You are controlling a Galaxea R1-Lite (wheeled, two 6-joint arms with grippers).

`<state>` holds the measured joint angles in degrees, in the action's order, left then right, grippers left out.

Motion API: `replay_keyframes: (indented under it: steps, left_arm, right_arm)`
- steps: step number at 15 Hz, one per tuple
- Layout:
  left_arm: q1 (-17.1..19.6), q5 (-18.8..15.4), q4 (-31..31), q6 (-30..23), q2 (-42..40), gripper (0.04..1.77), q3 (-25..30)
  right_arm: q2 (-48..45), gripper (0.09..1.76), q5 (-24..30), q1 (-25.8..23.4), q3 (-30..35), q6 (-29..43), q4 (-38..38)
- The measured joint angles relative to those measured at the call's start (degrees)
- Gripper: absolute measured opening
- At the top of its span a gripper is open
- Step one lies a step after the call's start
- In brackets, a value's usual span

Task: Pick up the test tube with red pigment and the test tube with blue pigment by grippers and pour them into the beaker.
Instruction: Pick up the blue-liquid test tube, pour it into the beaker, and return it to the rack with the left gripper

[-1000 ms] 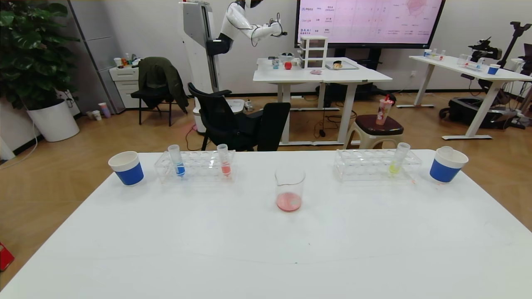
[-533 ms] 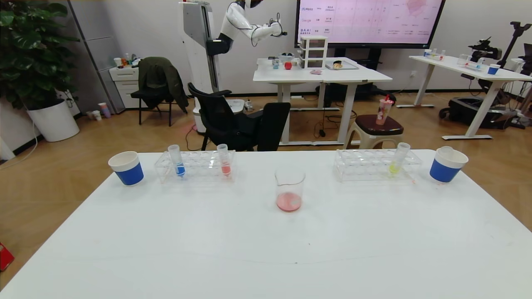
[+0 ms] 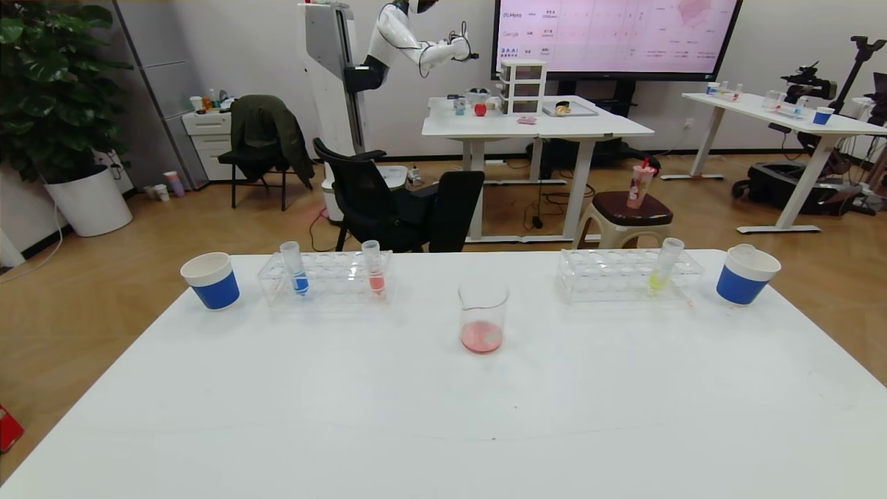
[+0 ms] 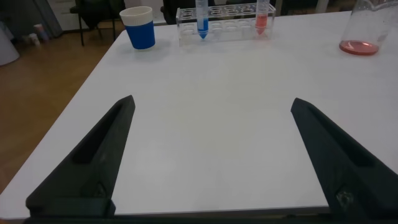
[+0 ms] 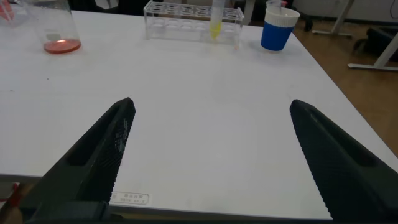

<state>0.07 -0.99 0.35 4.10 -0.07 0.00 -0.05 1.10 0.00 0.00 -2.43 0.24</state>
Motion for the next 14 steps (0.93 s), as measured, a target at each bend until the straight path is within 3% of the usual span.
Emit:
replay_keyframes:
  steps: [9, 14]
  left_arm:
    - [0.00, -0.17, -0.06, -0.22, 0.00, 1.75, 0.00]
    - [0.09, -0.59, -0.17, 4.56, 0.00, 1.75, 0.00]
  right_arm:
    - [0.00, 1.74, 0.02, 0.00, 0.00, 0.00, 0.00]
    - [0.00, 1.74, 0.02, 0.00, 0.00, 0.00, 0.02]
